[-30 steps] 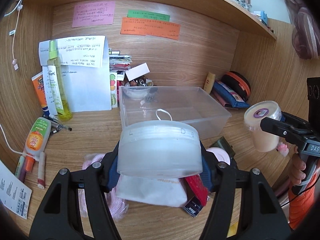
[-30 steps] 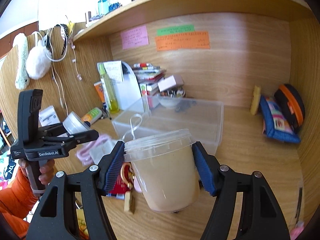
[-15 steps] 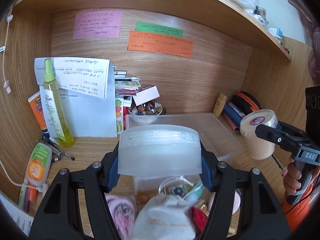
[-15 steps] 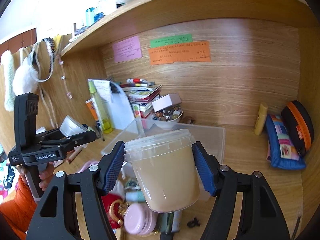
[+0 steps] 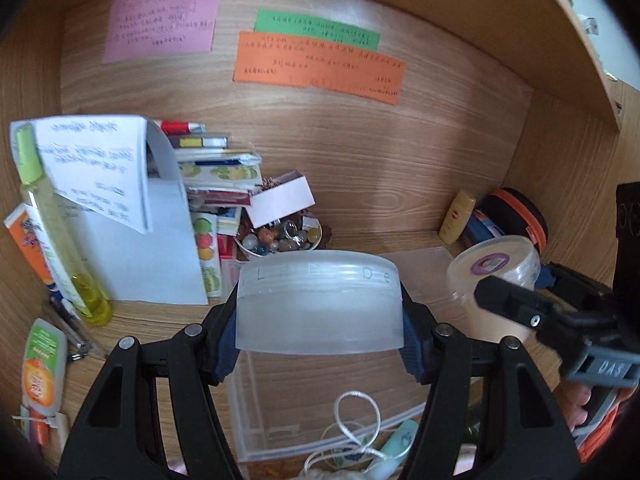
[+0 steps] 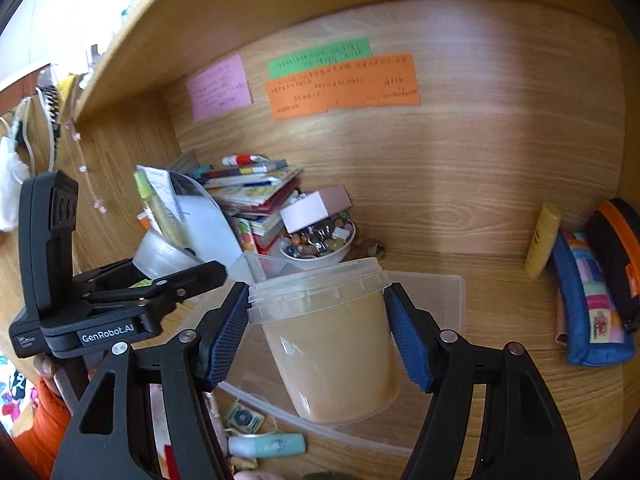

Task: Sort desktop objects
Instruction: 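Carry the white container and cream tub into the clear plastic box with both grippers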

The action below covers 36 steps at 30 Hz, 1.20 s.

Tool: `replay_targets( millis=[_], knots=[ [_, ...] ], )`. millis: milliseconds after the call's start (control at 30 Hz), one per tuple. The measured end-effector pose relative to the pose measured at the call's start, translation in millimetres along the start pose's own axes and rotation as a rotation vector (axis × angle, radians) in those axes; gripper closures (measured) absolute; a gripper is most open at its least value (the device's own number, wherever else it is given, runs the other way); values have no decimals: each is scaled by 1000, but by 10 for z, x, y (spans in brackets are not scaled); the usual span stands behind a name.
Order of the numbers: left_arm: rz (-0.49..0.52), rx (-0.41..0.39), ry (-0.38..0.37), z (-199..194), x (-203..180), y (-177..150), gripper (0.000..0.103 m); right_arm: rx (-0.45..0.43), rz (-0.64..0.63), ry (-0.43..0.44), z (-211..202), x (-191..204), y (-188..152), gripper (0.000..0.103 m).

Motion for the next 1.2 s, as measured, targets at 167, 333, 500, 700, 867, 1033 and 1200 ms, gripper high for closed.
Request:
replay_targets(
  millis=[167, 333, 500, 700, 867, 1033, 1200],
  knots=[
    [-20, 56, -2, 256, -32, -205, 39, 50, -16, -33, 129, -88, -174, 38],
    [2, 95, 16, 355, -49, -357, 39, 101, -35, -78, 270, -193, -338, 38],
    [12, 134, 19, 402, -52, -473, 39, 135, -61, -102, 318, -203, -448, 38],
    [50, 146, 59, 428, -25, -543, 39, 141, -81, -149, 328, -296, -471, 38],
    [116, 149, 87, 447, -48, -595, 39, 172, -63, -159, 382, -361, -514, 38],
    [145, 151, 94, 456, -62, -620, 39, 197, -59, -152, 427, -343, -561, 38],
    [143, 144, 92, 438, -57, -608, 39, 209, -59, -146, 434, -321, -580, 38]
  ],
)
Point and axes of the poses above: each gripper's, at about its wrist camera, not at the fingertips, and z roughly the way its jaws point, x to its left, y to its top, the point moved 8 cm from there along z, roughly the way its jaws point, and after that the axes turned 14 degrees about -x, right-handed, at the moved point
